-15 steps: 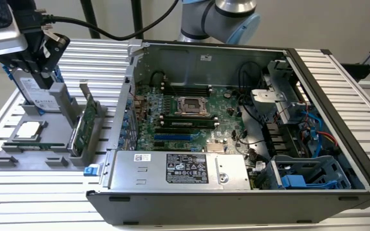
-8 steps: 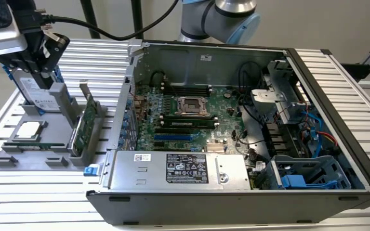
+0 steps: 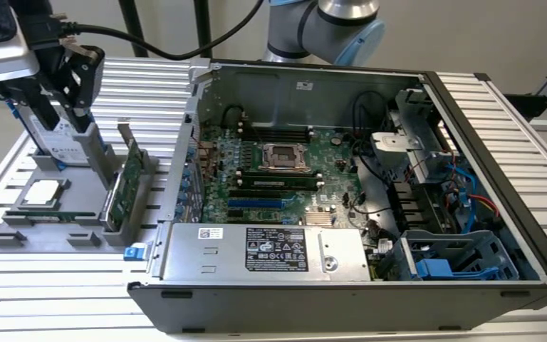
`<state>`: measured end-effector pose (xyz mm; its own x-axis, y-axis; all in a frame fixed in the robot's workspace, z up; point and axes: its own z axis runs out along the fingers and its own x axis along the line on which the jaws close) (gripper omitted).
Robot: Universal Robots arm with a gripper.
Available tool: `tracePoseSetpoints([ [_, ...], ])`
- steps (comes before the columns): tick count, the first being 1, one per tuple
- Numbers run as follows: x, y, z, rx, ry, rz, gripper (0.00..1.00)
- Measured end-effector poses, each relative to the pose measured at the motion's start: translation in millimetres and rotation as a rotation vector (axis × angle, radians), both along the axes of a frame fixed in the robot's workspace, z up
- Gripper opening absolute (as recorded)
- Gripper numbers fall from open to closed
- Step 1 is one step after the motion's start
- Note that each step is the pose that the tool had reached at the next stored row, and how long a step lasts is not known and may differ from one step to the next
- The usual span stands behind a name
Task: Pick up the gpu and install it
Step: 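Pick up the gpu and move the gpu toward the slot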
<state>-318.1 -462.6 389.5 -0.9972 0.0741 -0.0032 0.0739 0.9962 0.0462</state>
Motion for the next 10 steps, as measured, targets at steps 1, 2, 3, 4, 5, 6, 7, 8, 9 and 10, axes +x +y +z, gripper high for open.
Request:
tracePoseSetpoints([
  [1,-0.4,0.0,-0.1,0.0,0.0,0.0,1.0],
  [2,-0.5,0.0,-0.1,-0.0001,0.0001,0.0,1.0],
  [3,-0.5,0.0,-0.2,-0.0001,0.0001,0.0,1.0],
  [4,-0.5,0.0,-0.7,0.0,-0.0001,0.0,1.0],
  [5,-0.5,0.0,-1.4,0.0001,-0.0004,0.0,1.0],
  [6,-0.5,0.0,-2.0,0.0001,-0.0009,0.0,1.0],
  [7,-0.5,0.0,-2.7,0.0,-0.0015,0.0,1.0],
  [8,-0.5,0.0,-3.5,0.0001,-0.002,0.0,1.0],
  [9,-0.5,0.0,-4.3,0.0001,-0.0024,0.0,1.0],
  [10,-0.5,0.0,-5.2,0.0,-0.0026,0.0,1.0],
])
